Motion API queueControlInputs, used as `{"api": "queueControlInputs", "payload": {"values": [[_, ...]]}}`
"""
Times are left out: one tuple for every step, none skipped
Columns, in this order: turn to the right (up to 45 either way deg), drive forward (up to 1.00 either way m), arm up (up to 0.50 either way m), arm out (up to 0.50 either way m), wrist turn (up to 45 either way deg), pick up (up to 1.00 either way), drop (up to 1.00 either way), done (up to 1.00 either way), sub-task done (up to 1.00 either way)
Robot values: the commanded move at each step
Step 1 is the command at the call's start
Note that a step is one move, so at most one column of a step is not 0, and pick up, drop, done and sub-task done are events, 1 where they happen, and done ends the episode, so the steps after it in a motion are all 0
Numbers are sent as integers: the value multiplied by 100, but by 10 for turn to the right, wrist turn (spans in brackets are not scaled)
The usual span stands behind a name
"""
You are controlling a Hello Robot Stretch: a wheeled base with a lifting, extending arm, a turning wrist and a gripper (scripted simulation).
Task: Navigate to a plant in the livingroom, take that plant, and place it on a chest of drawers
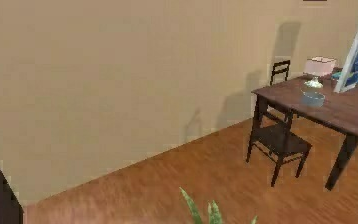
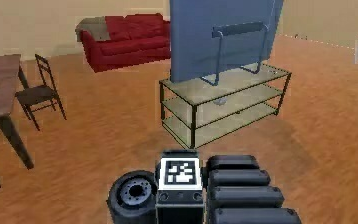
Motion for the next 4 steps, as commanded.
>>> {"api": "queueControlInputs", "payload": {"values": [[450, 0, 0, 0, 0, 0, 0, 0, 0], [450, 0, 0, 0, 0, 0, 0, 0, 0], [420, 0, 0, 0, 0, 0, 0, 0, 0], [450, 0, 0, 0, 0, 0, 0, 0, 0]]}}
